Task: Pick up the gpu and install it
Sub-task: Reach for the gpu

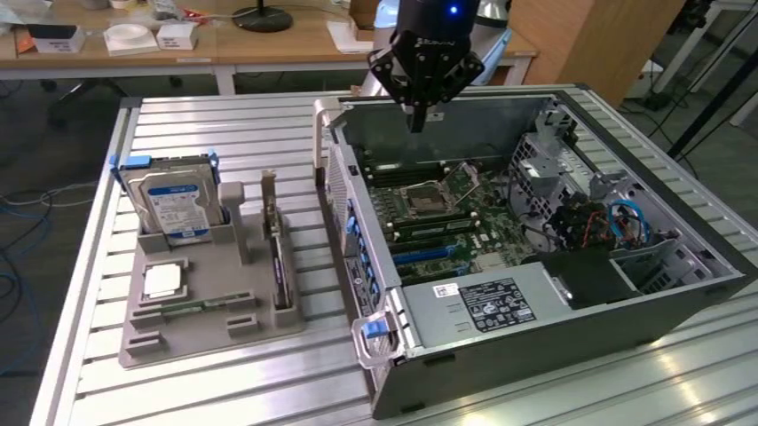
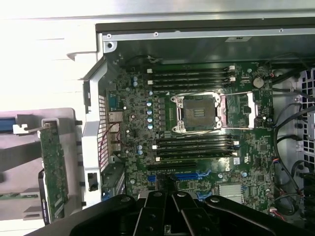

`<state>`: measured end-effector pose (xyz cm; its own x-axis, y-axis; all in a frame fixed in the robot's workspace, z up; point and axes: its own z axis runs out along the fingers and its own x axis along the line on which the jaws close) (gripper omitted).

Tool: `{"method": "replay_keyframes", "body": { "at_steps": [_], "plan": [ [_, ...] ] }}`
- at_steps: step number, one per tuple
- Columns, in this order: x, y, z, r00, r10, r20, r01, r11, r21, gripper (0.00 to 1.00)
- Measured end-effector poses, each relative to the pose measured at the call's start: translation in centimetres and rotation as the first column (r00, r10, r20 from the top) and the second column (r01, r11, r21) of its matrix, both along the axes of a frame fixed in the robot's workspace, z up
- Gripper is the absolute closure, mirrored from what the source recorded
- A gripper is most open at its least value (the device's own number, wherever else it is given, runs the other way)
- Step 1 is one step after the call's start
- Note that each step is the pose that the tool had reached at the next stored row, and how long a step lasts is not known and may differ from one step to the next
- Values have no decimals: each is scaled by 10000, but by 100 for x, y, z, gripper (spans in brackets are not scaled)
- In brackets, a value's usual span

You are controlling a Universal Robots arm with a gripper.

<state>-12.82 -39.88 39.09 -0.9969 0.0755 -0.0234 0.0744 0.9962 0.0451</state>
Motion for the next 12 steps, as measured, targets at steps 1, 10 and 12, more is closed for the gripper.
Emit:
{"method": "replay_keyframes", "body": {
  "at_steps": [1, 10, 12],
  "plan": [
    [-5, 0, 0, 10000, 1, 0, -1, 10000, 1, 90],
    [-52, 0, -2, 10000, 2, -1, -2, 10000, -1, 90],
    [-64, 0, -3, 10000, 2, -1, -2, 10000, 0, 90]
  ]
}}
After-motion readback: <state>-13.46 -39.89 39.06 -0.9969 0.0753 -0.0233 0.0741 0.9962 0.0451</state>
